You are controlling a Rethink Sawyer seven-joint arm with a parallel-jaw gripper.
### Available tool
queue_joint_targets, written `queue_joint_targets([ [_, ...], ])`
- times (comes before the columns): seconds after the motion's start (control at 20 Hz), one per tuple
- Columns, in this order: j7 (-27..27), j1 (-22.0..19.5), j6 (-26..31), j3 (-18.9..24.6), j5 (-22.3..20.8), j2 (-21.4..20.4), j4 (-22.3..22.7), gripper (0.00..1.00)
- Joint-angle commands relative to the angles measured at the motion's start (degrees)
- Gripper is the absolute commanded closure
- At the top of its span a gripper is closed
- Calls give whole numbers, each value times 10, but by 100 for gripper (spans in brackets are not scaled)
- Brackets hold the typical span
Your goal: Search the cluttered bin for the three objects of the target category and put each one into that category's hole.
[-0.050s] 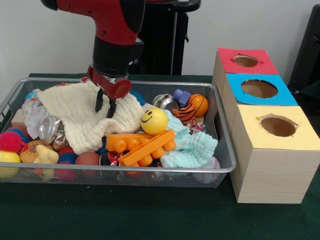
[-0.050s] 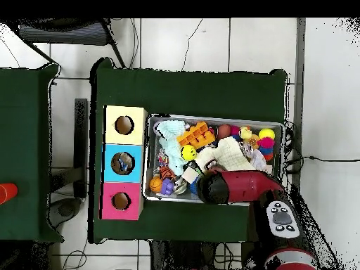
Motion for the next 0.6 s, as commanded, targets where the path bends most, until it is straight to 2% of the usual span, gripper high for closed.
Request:
queue_joint_targets([
  [0.05, -65, 24, 2, 31, -51, 50, -20, 100],
  [0.1, -50, 34, 3, 23, -46, 45, -19, 100],
  [0.25, -28, 57, 18, 14, -27, -10, 9, 100],
  [0.4, -34, 71, 67, 11, -3, -77, 40, 100],
  [0.6, -53, 74, 128, 29, 36, -158, 70, 100],
])
